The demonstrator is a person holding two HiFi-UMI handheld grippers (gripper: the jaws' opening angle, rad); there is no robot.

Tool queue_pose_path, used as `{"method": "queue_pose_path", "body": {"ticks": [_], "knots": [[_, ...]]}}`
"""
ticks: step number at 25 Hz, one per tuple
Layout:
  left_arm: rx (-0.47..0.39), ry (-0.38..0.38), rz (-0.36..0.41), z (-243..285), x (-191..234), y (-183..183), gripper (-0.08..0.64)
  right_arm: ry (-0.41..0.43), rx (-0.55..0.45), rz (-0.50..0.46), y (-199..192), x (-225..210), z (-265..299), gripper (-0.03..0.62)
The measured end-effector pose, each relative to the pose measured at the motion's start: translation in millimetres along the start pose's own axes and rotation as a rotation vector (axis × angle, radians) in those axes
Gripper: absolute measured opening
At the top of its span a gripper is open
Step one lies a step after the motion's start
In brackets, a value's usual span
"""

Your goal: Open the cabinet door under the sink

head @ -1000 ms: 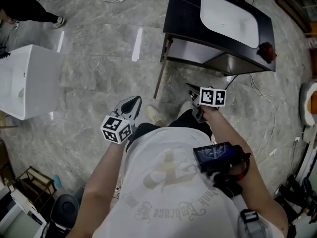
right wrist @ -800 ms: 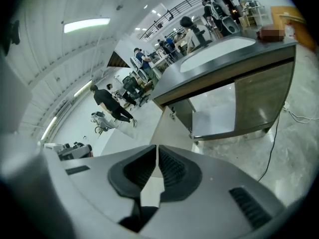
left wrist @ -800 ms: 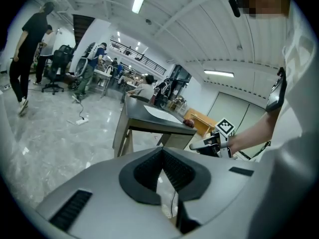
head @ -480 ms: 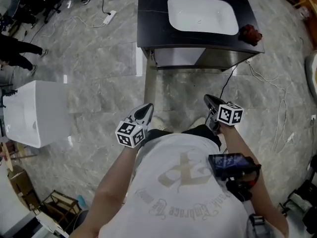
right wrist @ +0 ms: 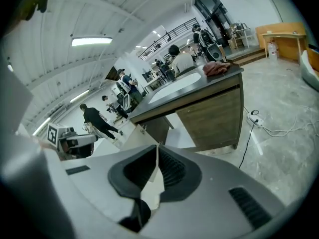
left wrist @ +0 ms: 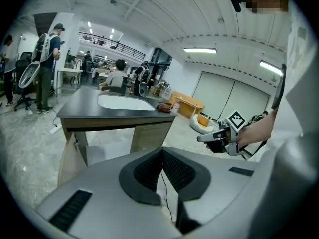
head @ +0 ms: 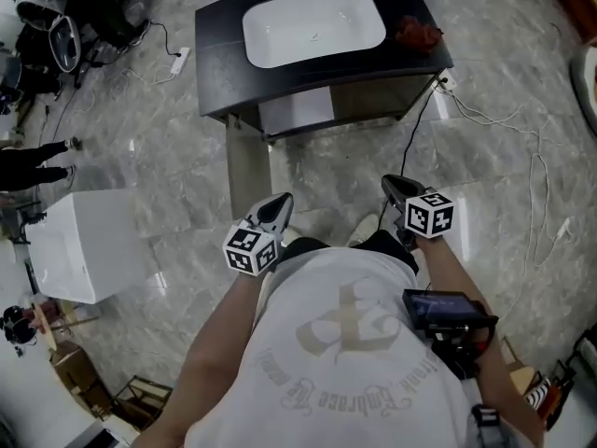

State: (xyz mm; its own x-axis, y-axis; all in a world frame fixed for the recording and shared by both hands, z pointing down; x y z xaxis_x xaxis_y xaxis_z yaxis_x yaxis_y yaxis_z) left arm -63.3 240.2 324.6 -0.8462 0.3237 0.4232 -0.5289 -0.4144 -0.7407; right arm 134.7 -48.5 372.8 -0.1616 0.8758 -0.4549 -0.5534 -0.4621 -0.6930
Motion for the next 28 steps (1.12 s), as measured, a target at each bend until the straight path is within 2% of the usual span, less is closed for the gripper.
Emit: {"method": "queue_pose_path", "body": {"ticks": [7,13,16,20,23,28], "knots": [[0.018,0.006,0.031,45.3,-39.3,16.5,0.011,-0.014,-0.037,-0.009,6.8,-45.5,-35.6,0.025],[0.062,-0.007,0.051,66.1,-45.2,34.2,0.011,-0.03,-0.063,0.046,11.8,-70.7,-29.8,0.025],[0.094,-0.035,0.06,79.7,-35.9,41.9,0.011,-0.056,-0.067,0.061,15.6,-74.7,-18.9,0.025],[0.13,-0.09,0.097,110.0,-15.6,54.2,0.011,-0.137,-0.04,0.044,23.8,-75.3,-7.9,0.025],[0.151,-0.131,0.095,134.2,4.4,59.7,0.011,-0.184,-0.04,0.068,28.2,-75.6,-3.2,0.025],[0.169,-0.121,0.072,164.6,43.8,68.2,0.011,-0.249,-0.049,0.108,34.2,-74.9,13.1,0.025]]}}
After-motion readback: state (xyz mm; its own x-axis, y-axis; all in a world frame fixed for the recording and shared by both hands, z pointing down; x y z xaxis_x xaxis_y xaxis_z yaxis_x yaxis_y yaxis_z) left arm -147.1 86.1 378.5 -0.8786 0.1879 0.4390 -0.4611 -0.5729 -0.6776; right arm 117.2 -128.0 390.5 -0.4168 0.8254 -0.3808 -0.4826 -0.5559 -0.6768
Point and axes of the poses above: the fingertips, and each gripper's own axes: z forward along the fingers, x to its left, y out of its top, the point moved 10 cm from there along -z, backward along the fingers, and after that the axes turned 7 degrees about -z, right-handed, at the moved point
